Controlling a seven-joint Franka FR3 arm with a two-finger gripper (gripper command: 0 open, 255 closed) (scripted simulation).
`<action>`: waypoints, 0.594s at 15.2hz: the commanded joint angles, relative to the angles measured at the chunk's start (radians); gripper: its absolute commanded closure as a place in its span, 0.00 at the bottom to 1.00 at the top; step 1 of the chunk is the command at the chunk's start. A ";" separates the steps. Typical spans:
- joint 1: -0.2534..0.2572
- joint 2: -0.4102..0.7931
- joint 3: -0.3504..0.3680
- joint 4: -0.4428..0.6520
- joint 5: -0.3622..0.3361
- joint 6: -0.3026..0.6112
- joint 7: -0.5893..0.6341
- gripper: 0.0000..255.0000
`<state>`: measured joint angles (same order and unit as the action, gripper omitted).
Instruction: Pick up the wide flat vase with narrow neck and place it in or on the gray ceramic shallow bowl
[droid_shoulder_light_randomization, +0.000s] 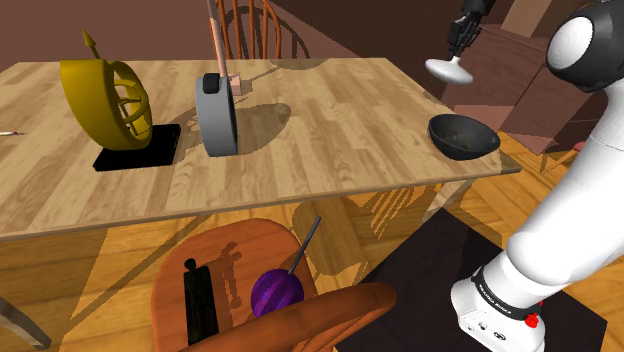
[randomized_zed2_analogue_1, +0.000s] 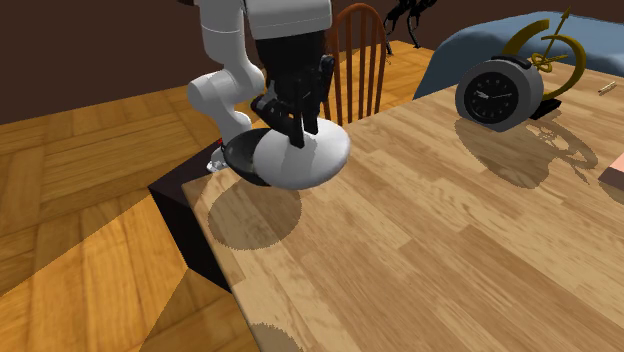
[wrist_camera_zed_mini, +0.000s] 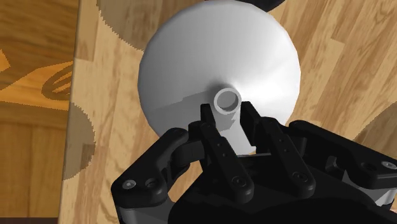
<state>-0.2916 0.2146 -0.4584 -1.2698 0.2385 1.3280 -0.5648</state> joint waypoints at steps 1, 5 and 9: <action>-0.009 0.017 -0.002 0.050 0.009 -0.035 0.001 1.00; 0.038 -0.133 0.006 -0.111 -0.055 -0.006 0.031 1.00; 0.071 -0.318 0.034 -0.287 -0.127 0.011 0.084 1.00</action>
<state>-0.2337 -0.0441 -0.4371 -1.4928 0.1341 1.3253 -0.5033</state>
